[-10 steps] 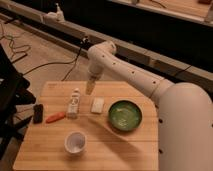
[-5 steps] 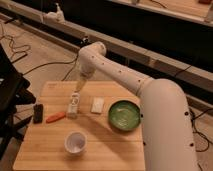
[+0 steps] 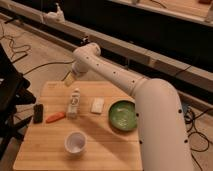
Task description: Stand the bottle upright
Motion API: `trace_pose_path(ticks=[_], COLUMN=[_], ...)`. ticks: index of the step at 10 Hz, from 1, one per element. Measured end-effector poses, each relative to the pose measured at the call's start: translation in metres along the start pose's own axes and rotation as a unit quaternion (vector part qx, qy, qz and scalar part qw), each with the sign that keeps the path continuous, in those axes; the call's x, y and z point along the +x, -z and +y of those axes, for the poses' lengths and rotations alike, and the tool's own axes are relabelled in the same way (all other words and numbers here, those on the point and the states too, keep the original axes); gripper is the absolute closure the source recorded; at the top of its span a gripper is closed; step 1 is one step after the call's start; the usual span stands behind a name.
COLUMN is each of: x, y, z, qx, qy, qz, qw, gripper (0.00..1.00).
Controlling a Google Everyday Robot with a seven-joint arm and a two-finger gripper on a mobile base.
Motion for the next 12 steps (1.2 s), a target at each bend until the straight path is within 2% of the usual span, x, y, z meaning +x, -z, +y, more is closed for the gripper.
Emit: trace_pose_path(ticks=[2, 3, 4, 7, 9, 12], x=[0.001, 0.006, 0.007, 0.004, 0.008, 0.024], y=[-0.001, -0.006, -0.016, -0.036, -0.048, -0.064], z=[-0.001, -0.003, -0.002, -0.006, -0.018, -0.024], qx=[0.001, 0.006, 0.009, 0.018, 0.036, 0.065], qy=[-0.002, -0.008, -0.018, -0.058, -0.106, -0.152], qz=[0.003, 0.015, 0.027, 0.043, 0.051, 0.064], qw=[1.0, 0.9998, 0.9994, 0.9972, 0.9924, 0.9841], gripper=[0.2, 0.2, 0.2, 0.2, 0.2, 0.2])
